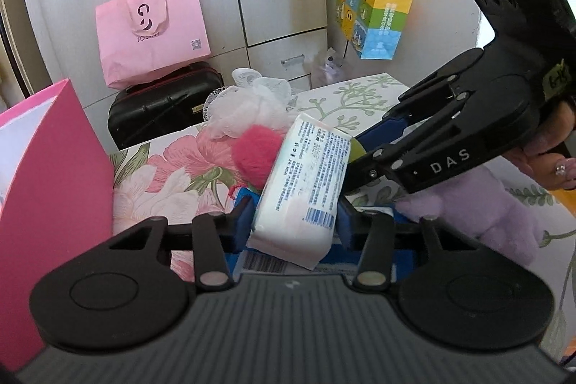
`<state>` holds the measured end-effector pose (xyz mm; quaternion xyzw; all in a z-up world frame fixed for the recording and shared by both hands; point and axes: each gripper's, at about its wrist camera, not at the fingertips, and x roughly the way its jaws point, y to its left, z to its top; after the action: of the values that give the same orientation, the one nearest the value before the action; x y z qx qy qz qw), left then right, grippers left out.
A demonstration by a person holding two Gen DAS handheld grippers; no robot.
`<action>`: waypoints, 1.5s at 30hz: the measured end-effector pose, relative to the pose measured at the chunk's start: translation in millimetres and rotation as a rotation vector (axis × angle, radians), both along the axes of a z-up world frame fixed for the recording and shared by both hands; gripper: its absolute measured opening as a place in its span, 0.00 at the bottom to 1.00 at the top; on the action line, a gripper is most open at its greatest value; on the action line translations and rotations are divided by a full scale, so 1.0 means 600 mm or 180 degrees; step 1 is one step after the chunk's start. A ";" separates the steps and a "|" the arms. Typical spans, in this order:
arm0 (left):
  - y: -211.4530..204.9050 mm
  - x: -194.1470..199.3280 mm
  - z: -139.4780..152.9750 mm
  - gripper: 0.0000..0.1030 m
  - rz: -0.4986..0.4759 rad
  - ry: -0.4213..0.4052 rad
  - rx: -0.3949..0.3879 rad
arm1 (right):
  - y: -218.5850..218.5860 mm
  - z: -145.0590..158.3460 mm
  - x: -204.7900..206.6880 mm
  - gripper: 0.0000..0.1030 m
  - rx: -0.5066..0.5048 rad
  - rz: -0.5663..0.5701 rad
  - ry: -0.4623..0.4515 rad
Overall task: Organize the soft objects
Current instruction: 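Grasp the white wipes pack with the left tool while the right tool grasps the green sponge, then lift the wipes pack with the left tool while the right tool lifts the green sponge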
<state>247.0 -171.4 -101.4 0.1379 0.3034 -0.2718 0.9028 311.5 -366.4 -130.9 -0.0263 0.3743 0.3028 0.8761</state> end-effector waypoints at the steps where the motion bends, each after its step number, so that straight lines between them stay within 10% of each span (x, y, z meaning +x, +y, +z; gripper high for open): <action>1: 0.001 -0.004 0.001 0.44 0.0003 0.0000 -0.0021 | 0.001 0.001 -0.004 0.38 -0.0015 -0.0020 -0.0014; 12: 0.042 -0.044 0.027 0.39 0.0079 0.0027 -0.0392 | 0.018 0.033 -0.064 0.38 -0.0126 -0.0241 -0.0191; 34: 0.021 -0.046 0.000 0.39 0.0102 0.0292 -0.0036 | 0.036 0.064 -0.133 0.37 -0.0154 -0.0535 -0.0265; 45: 0.072 -0.076 0.024 0.37 0.0234 0.0486 -0.0323 | 0.050 0.077 -0.192 0.37 -0.0173 -0.0664 -0.0242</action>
<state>201.4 -128.3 -86.9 0.0596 0.3619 -0.2631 0.8923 196.4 -336.3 -84.7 -0.0224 0.3495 0.1985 0.9154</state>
